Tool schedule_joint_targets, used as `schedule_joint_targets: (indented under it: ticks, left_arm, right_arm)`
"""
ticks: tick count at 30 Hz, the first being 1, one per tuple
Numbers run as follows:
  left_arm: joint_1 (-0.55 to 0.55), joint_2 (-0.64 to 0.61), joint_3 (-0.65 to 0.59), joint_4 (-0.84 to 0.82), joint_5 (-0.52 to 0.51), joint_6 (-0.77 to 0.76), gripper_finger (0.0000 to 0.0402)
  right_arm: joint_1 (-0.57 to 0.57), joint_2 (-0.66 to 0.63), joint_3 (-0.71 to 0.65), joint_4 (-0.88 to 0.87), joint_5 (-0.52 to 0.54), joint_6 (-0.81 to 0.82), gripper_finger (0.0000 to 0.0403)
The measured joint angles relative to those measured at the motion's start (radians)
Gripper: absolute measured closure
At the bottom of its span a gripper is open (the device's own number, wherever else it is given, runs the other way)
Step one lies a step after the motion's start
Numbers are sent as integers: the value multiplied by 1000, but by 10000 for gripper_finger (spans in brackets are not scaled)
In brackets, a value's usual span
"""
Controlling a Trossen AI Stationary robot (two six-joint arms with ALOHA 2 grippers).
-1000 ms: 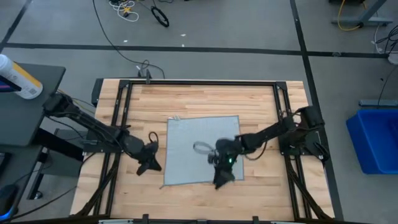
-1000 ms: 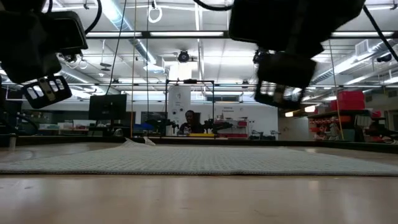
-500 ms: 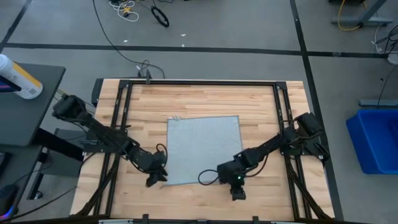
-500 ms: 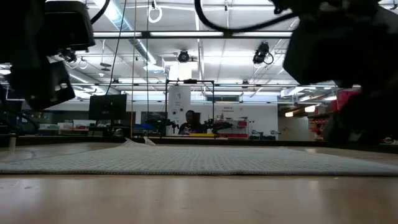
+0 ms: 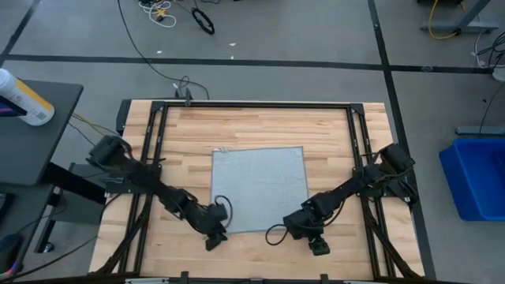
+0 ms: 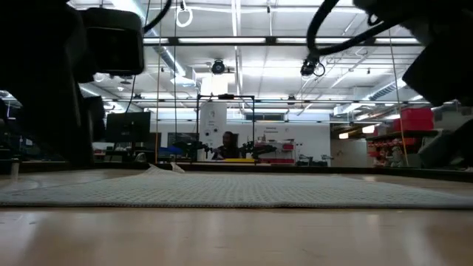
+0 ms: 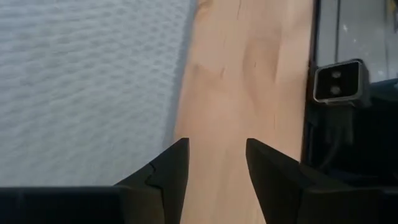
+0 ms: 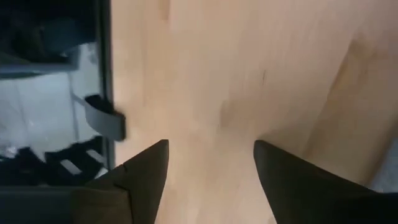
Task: Fold microfiber towels
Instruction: Fold the gray microfiber cloth
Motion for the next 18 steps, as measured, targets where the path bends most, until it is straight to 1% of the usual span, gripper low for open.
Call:
schedule_joint_targets:
  ticks: [4, 6, 9, 13, 15, 18]
  left_arm:
    - [1, 56, 65, -58, -5, -7, 232]
    - [1, 57, 78, -105, -14, -9, 232]
    - [-4, 47, 84, -221, -16, -6, 232]
    - [-20, 41, 88, -307, 16, 41, 232]
    - [-29, 40, 88, -315, 32, 59, 232]
    - [-42, 36, 88, -319, 34, 49, 232]
  right_arm:
    - [16, -36, -3, -3, 113, 7, 174]
    - [17, -45, -3, 0, 170, 45, 179]
    - [10, -46, 0, 0, 238, 115, 181]
    - [-12, -47, 32, 2, 299, 217, 165]
    - [-23, -47, 60, -10, 328, 235, 152]
    - [-37, -47, 122, -78, 365, 243, 133]
